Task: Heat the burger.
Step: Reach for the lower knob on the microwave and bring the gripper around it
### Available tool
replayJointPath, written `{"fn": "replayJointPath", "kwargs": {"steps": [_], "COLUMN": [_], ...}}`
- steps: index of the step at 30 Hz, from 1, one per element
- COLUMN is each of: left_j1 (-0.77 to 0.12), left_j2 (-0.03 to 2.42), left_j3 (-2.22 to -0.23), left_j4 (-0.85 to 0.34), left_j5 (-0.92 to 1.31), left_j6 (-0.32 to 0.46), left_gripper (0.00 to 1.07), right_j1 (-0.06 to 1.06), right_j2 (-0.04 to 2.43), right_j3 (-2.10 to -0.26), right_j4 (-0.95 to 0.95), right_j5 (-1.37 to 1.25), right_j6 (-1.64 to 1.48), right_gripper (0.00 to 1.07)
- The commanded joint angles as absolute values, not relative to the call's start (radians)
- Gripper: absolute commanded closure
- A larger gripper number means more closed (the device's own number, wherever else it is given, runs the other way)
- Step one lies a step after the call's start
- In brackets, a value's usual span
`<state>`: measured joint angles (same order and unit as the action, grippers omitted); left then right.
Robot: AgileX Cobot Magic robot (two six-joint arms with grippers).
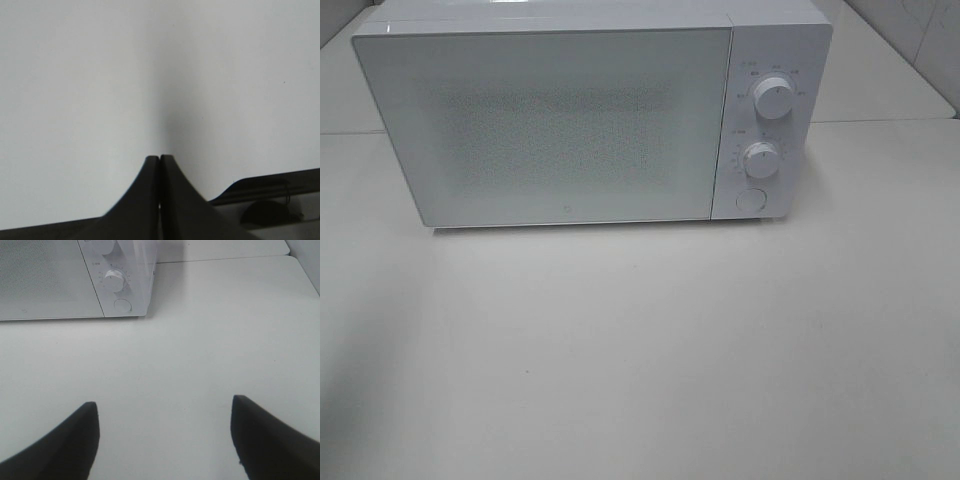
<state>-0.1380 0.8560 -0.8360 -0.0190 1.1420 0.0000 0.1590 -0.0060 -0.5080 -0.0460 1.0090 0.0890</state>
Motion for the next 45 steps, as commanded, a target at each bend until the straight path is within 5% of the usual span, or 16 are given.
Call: {"fn": "replayJointPath", "kwargs": {"steps": [1, 23, 45], "left_j1": [-0.135, -0.135, -0.135], "left_j2": [0.725, -0.024, -0.014], "left_j3": [-0.77, -0.506, -0.496], "left_j4": [-0.027, -0.026, -0.03], "left_j5": [1.091, 1.048, 1.036], "left_j6": [0.0, 0.04, 0.04], "left_gripper": [1.07, 1.07, 1.07], "right_j1": [0.153, 0.153, 0.153], "right_j2": [-0.022, -0.022, -0.021], "right_j3": [-0.504, -0.504, -0.504], "right_j4": [-0.042, -0.042, -0.042], "right_j5": [1.001, 1.001, 1.0], "right_j6": [0.077, 0.078, 0.078], "right_gripper": [0.36, 0.36, 0.36]}}
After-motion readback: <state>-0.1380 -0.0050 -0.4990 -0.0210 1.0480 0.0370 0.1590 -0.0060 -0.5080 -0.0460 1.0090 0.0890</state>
